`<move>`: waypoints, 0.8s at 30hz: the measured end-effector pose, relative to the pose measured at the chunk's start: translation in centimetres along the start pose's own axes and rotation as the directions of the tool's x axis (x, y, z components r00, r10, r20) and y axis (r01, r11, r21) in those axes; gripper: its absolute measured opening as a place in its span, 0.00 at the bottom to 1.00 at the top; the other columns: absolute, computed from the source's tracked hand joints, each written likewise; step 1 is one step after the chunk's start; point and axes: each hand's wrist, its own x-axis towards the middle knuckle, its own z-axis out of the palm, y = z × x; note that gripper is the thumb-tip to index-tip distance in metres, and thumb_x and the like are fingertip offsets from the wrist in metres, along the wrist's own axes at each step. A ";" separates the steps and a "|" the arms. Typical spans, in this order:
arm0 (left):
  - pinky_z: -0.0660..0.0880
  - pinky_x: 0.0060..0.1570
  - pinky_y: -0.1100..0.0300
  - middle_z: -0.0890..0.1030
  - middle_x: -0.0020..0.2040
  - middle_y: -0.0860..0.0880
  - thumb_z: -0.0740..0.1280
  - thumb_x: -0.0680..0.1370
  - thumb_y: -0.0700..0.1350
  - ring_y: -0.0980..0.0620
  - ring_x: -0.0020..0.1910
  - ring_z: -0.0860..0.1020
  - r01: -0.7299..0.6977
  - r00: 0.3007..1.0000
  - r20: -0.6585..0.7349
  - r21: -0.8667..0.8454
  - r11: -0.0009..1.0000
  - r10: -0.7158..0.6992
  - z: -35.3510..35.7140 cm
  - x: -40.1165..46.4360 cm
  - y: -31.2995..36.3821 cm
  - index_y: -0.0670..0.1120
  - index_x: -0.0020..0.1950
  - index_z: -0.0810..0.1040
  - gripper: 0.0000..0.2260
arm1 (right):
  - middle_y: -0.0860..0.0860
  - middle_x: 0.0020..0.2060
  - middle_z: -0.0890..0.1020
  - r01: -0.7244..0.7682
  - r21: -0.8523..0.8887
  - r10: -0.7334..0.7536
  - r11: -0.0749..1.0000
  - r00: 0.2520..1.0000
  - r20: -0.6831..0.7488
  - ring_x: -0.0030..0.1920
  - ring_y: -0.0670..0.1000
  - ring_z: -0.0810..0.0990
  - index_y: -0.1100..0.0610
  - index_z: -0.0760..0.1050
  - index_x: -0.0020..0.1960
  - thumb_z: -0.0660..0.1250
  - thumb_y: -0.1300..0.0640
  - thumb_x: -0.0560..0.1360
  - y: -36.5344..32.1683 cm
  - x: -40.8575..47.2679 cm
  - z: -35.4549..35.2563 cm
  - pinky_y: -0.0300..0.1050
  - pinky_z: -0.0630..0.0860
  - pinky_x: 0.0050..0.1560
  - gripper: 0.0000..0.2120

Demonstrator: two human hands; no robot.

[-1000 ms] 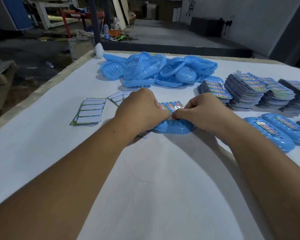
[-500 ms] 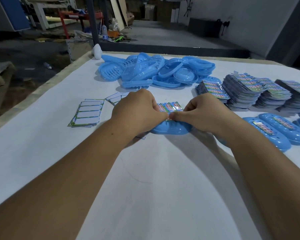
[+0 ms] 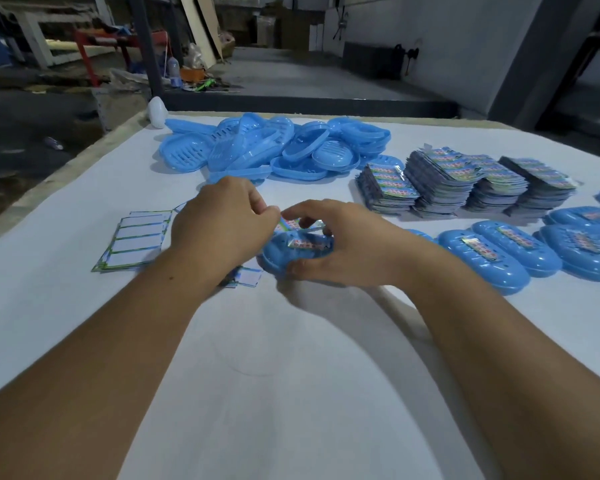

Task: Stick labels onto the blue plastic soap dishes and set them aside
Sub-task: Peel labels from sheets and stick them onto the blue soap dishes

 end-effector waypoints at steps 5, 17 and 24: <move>0.74 0.46 0.53 0.81 0.44 0.53 0.69 0.72 0.62 0.48 0.45 0.79 0.017 1.000 0.017 -0.012 1.000 -0.017 0.0 0.0 0.2 0.54 0.39 0.77 0.13 | 0.43 0.47 0.71 -0.093 -0.165 0.106 0.982 0.992 0.070 0.48 0.50 0.74 0.40 0.71 0.67 0.70 0.29 0.66 -0.3 -0.6 -0.1 0.45 0.69 0.49 0.33; 0.75 0.49 0.52 0.82 0.46 0.51 0.68 0.74 0.62 0.47 0.47 0.79 0.017 0.999 0.049 -0.004 1.000 -0.016 -0.1 -0.4 0.5 0.53 0.39 0.76 0.14 | 0.46 0.51 0.70 -0.276 -0.292 0.299 0.916 0.954 0.036 0.51 0.53 0.72 0.43 0.72 0.64 0.70 0.38 0.69 0.7 -1.5 -2.6 0.47 0.68 0.42 0.25; 0.75 0.48 0.53 0.82 0.45 0.52 0.68 0.74 0.63 0.47 0.48 0.78 0.010 0.998 0.054 -0.006 1.000 -0.010 -0.1 -0.4 0.5 0.54 0.40 0.77 0.13 | 0.38 0.40 0.68 -0.277 -0.253 0.297 0.927 0.954 0.044 0.46 0.49 0.72 0.44 0.73 0.62 0.69 0.47 0.71 1.5 -1.4 -3.3 0.39 0.64 0.35 0.20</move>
